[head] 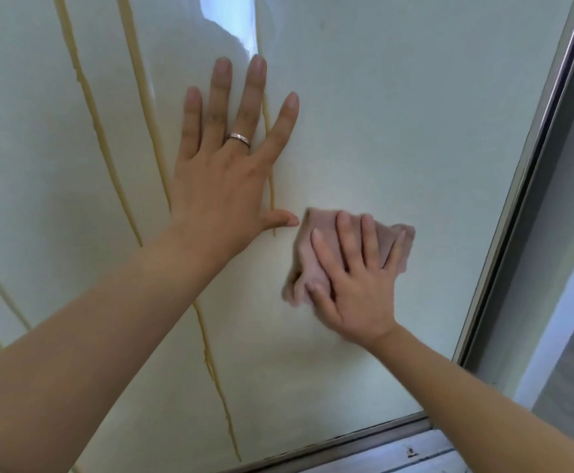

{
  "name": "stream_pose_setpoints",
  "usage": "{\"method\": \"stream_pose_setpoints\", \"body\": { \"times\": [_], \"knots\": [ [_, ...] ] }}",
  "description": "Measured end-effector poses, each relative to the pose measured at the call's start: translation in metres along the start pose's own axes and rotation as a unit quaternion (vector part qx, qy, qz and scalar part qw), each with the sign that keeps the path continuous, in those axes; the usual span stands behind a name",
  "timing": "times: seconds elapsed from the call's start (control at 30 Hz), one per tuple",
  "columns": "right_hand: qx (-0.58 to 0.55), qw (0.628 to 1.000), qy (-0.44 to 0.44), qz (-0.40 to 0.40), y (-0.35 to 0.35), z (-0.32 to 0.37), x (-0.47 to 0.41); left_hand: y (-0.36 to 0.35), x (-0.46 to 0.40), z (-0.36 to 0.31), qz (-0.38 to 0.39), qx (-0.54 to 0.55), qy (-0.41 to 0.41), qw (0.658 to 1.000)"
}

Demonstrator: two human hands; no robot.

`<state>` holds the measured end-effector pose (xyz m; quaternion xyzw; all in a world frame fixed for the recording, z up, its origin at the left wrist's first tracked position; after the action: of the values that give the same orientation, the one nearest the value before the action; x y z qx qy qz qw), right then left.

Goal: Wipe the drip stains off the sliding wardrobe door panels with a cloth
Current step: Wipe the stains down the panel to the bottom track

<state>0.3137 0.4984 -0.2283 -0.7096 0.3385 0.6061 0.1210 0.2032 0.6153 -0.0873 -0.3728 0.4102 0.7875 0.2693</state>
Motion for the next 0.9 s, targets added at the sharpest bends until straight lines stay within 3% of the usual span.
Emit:
{"method": "stream_pose_setpoints", "body": {
  "times": [0.17, 0.3, 0.43, 0.57, 0.73, 0.8, 0.9],
  "knots": [
    [0.006, 0.980, -0.173, -0.095, 0.013, -0.019, -0.068, 0.001, 0.000, 0.001, -0.020, 0.004, -0.004, 1.000],
    [0.022, 0.996, -0.072, -0.038, 0.001, -0.005, -0.026, -0.002, 0.000, 0.001, -0.028, 0.004, -0.001, 1.000],
    [0.001, 0.999, -0.041, -0.034, 0.009, -0.008, -0.038, 0.010, 0.000, 0.009, -0.058, 0.027, -0.011, 0.998],
    [0.012, 0.997, -0.014, -0.069, 0.027, -0.016, -0.140, 0.043, -0.034, 0.061, -0.098, 0.013, 0.020, 0.995],
    [0.000, 0.985, -0.103, -0.137, 0.048, -0.010, -0.262, 0.070, -0.076, 0.121, -0.048, 0.013, 0.074, 0.996],
    [0.006, 0.985, -0.108, -0.131, 0.044, -0.003, -0.251, 0.068, -0.075, 0.123, -0.045, 0.030, 0.071, 0.996],
    [0.014, 0.997, -0.016, -0.080, 0.030, 0.016, -0.190, 0.068, -0.073, 0.120, -0.038, 0.042, 0.069, 0.996]
  ]
}}
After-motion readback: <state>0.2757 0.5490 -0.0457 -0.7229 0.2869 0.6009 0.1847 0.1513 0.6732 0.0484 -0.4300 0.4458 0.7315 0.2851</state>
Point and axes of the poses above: each hand's wrist, its own x-axis away from the middle knuckle, its own y-axis out of the back of the hand, z = x × y, the point moved 4 cm from there along -x, towards the middle knuckle, and after that the axes turned 6 degrees about -x, right-handed, at the moved point
